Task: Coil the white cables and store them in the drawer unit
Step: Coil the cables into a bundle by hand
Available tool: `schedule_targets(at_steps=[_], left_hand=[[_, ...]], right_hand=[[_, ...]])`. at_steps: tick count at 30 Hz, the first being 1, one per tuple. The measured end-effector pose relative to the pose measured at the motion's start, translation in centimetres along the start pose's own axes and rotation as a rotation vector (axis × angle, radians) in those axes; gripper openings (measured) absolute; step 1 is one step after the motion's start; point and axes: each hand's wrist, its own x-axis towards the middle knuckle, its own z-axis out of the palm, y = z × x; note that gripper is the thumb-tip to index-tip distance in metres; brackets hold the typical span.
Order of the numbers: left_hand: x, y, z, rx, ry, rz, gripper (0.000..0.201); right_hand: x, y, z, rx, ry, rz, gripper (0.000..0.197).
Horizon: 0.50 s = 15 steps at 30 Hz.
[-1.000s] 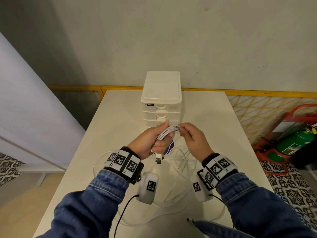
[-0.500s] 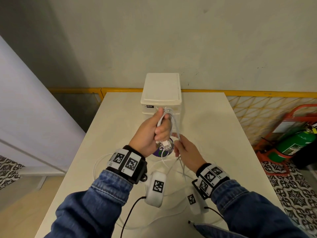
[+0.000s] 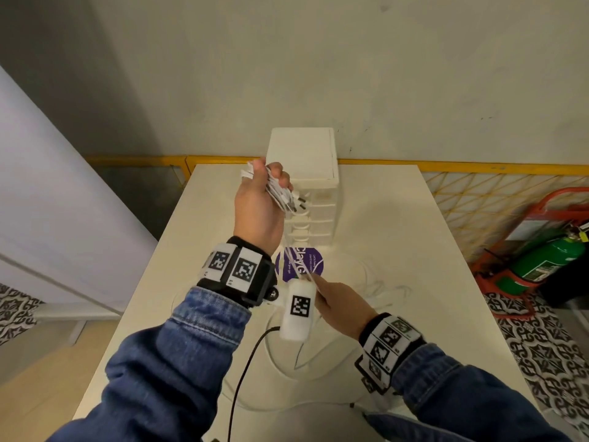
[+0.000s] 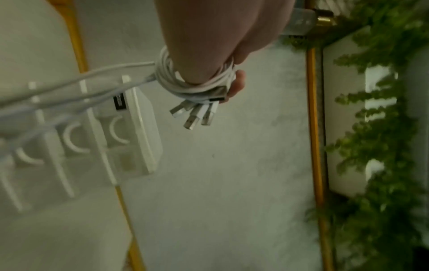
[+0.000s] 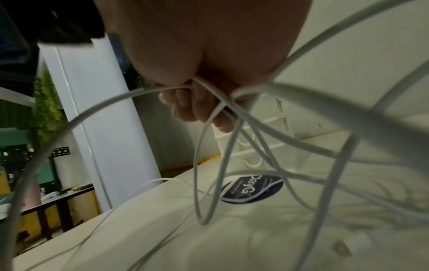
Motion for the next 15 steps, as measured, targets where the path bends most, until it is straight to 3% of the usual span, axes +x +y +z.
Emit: schedule_targets(at_steps=[2, 5, 7, 9, 12, 15], left_hand=[[0.1, -0.6, -1.0, 0.197, 0.017, 0.065, 0.019], [0.1, -1.5, -3.1, 0.709, -0.048, 0.173, 0.019], [-0.2, -2.2, -4.2, 0.979, -0.118, 0.147, 0.018], [-0.7, -2.9, -4.7, 1.147, -0.207, 0.031, 0.020], [-1.6, -3.7, -4.4, 1.171, -0.329, -0.198, 0.023], [-2.2, -3.3, -3.7, 0.955, -0.452, -0.396, 0.031]], right_hand=[[-0.2, -0.4, -0.5, -0.088, 0.017, -0.065, 0.054], [-0.6, -0.8, -1.6, -0.069, 0.118, -0.160, 0.056], [-0.9, -0.9, -2.5, -0.012, 0.164, -0.192, 0.059], [-0.9, -1.3, -3.5, 0.011, 0.210, -0.227, 0.055], [-0.6, -1.8, -4.9, 0.096, 0.315, -0.236, 0.044], [0.0, -1.5, -6.2, 0.209, 0.417, -0.186, 0.037]])
